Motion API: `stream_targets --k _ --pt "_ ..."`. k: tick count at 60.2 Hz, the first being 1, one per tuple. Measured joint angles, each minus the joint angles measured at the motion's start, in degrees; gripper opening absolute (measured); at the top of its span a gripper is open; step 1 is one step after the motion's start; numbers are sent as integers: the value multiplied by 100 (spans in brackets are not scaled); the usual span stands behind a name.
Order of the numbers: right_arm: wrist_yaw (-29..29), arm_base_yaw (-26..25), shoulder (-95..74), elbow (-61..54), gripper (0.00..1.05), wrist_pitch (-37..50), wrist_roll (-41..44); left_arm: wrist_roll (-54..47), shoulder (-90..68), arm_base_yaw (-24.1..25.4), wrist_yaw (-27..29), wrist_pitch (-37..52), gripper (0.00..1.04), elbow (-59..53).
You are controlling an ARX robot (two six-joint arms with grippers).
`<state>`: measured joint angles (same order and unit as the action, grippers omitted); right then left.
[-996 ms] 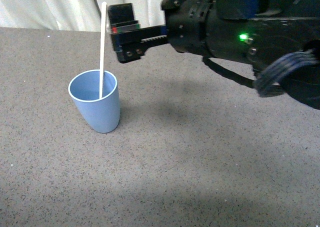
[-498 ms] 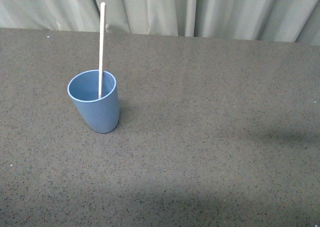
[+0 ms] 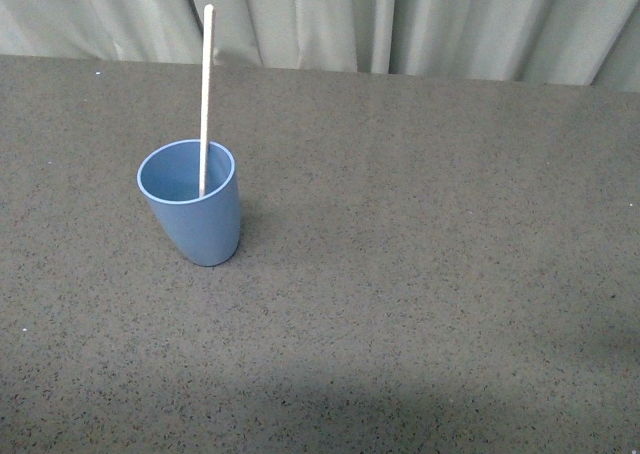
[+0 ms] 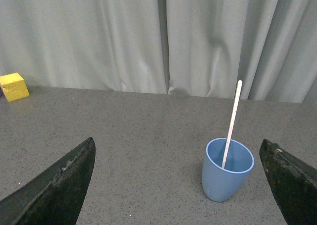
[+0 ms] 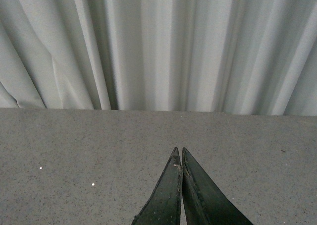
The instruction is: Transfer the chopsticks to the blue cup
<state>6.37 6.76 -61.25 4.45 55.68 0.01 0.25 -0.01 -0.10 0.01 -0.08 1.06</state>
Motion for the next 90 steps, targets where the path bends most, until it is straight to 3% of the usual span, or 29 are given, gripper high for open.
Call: stream_targets --k 20,48,90 --pt "-601 -647 1539 -323 1 -1193 -2 0 0 0 7 0 98 0" --pt "-629 -662 3486 -420 1 -2942 0 -2 0 0 0 0 98 0" --pt "-629 -662 5029 -420 1 -4450 -2 0 0 0 0 0 98 0"
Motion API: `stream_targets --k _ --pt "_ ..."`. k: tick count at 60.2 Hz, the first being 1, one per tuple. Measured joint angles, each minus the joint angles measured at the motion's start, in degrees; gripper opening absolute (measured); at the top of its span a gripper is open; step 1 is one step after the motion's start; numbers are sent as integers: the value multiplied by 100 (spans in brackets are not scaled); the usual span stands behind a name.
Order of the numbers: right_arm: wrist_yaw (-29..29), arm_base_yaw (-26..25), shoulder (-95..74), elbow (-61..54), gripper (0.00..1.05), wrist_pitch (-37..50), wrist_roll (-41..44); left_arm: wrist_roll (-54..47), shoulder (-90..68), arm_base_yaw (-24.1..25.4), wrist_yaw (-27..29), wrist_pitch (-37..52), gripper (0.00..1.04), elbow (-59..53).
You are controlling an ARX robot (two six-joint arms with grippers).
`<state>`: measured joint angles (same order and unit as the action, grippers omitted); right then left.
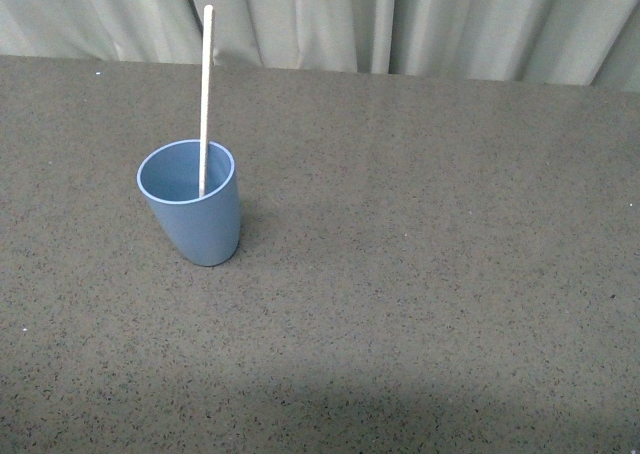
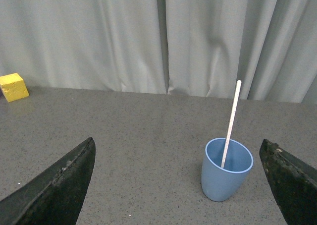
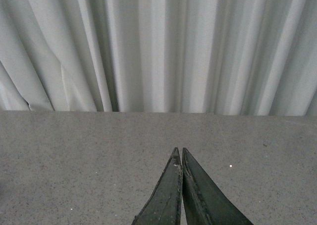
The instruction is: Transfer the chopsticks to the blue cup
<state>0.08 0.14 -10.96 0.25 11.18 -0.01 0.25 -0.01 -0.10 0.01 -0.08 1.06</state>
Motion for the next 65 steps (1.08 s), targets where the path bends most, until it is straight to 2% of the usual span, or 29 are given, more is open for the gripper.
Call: stream_targets --k 4,8,17,33,42,48,65 --pt "0 0 201 0 1 -208 0 0 0 0 0 0 98 0" --pt "-15 0 852 4 1 -1049 4 0 -2 0 4 0 98 0" --pt "-15 0 1071 4 1 -1108 7 -2 0 0 0 0 98 0" --pt "-15 0 1071 4 44 -1110 4 -2 0 0 0 0 98 0" --pt "-15 0 1071 4 81 -1108 7 0 0 0 0 0 98 0" --pt "-15 0 1071 4 97 -1108 2 0 0 0 0 0 98 0" --pt "-15 0 1071 4 95 -1108 2 0 0 0 0 0 98 0"
